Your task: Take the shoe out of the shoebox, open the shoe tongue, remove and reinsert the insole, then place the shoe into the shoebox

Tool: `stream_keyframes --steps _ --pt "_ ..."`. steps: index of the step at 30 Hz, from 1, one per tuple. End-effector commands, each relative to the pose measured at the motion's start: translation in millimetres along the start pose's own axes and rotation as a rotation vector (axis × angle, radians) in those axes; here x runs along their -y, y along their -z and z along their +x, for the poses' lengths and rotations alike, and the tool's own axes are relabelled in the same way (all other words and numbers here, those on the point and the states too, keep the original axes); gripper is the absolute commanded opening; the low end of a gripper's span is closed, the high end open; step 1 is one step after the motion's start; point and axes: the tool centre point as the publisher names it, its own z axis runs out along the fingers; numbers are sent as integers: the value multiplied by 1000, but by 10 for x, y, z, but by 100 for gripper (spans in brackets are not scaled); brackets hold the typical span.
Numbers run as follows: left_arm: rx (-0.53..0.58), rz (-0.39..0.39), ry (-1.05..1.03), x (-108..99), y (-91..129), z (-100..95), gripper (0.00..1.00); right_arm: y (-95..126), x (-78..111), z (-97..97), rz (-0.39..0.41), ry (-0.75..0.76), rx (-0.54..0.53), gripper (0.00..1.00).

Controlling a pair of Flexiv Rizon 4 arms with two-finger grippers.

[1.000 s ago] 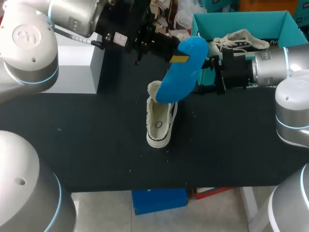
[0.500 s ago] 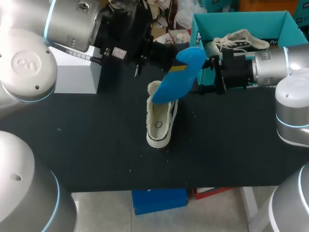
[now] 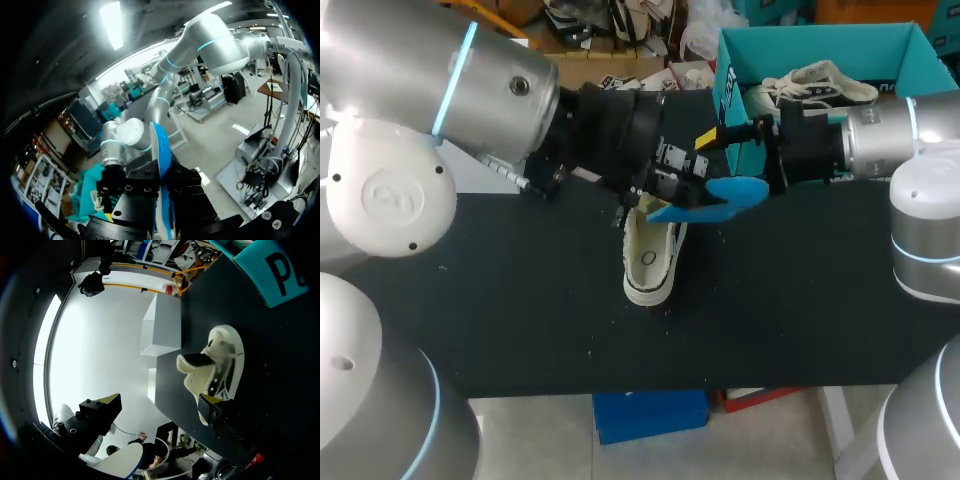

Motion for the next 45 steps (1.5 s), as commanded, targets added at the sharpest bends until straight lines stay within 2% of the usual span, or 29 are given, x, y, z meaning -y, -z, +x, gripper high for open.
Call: stream_keyframes --steps 1,4,19,21,22,24,28,34,40,43,45 --pt "63 -53 -221 -70 48 283 0 -18 1 -2 -3 0 -1 100" --pt "52 -14 -261 -173 30 460 0 -18 1 -2 -3 0 -1 100" --pt "52 -14 -261 -173 30 460 0 -18 1 -2 -3 0 -1 100" --pt "88 -21 -382 -84 8 541 0 -18 1 -2 -3 0 -1 100" --pt "90 -52 -462 -38 -13 606 0 -18 1 -2 -3 0 -1 100" --pt "127 -65 -557 -23 -54 755 0 -18 1 -2 -3 0 -1 100" --pt "168 -112 -634 -125 -80 928 0 -18 1 -2 -3 0 -1 100" --pt "240 -146 -711 -291 -91 1066 0 -18 1 -2 -3 0 -1 100" --pt "256 -121 -759 -512 -146 1141 0 -18 1 -2 -3 0 -1 100" --pt "243 -93 -739 -705 -167 1176 0 -18 1 -2 -3 0 -1 100" --pt "243 -93 -739 -705 -167 1176 0 -18 1 -2 -3 0 -1 100"
